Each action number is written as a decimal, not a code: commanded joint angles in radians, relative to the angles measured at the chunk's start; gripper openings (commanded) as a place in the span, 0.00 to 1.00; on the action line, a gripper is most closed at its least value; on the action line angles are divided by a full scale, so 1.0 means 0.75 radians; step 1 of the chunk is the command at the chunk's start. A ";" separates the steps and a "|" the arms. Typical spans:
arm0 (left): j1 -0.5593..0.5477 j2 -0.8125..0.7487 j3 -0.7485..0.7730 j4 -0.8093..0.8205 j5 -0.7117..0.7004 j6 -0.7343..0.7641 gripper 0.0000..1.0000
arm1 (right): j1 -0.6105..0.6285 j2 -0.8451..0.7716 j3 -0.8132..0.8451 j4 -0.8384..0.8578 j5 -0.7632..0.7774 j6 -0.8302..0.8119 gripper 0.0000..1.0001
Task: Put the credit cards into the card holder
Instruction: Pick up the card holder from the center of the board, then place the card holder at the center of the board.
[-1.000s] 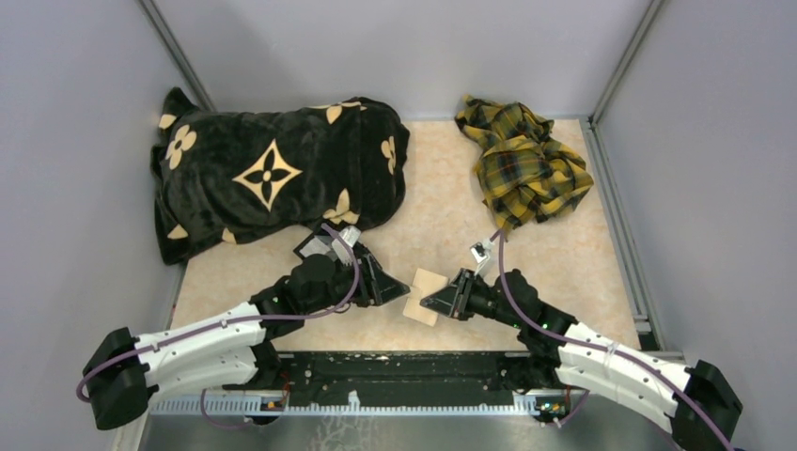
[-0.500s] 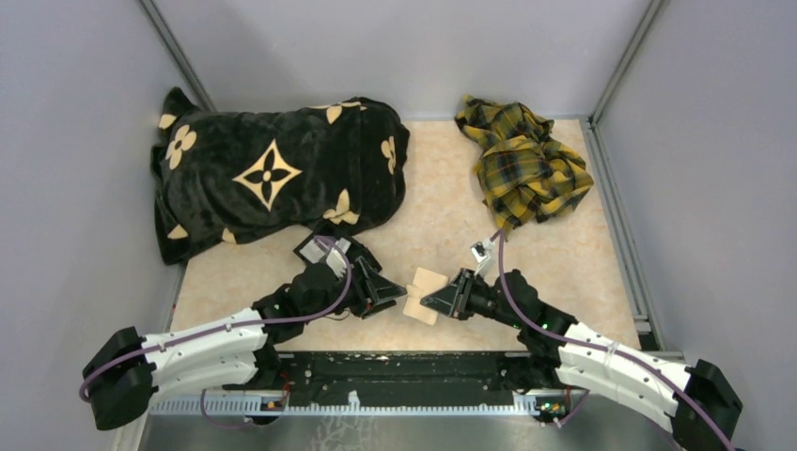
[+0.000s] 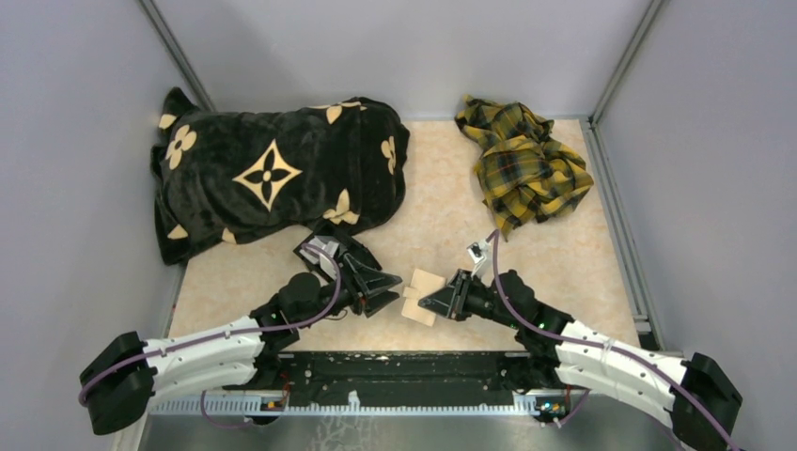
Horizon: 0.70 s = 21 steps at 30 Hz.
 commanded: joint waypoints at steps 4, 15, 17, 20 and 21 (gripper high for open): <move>-0.002 0.050 -0.020 0.221 0.005 -0.086 0.70 | 0.025 0.020 0.001 0.155 0.023 -0.021 0.00; -0.012 0.018 -0.012 0.157 0.006 -0.079 0.70 | 0.030 0.047 0.036 0.160 0.046 -0.034 0.00; -0.014 0.001 -0.013 0.138 0.004 -0.077 0.69 | 0.029 0.059 0.039 0.165 0.045 -0.036 0.00; -0.016 -0.008 -0.011 0.129 0.007 -0.071 0.69 | 0.029 0.070 0.044 0.178 0.045 -0.035 0.00; -0.016 -0.006 -0.011 0.128 0.011 -0.068 0.69 | 0.030 0.069 0.046 0.179 0.046 -0.034 0.00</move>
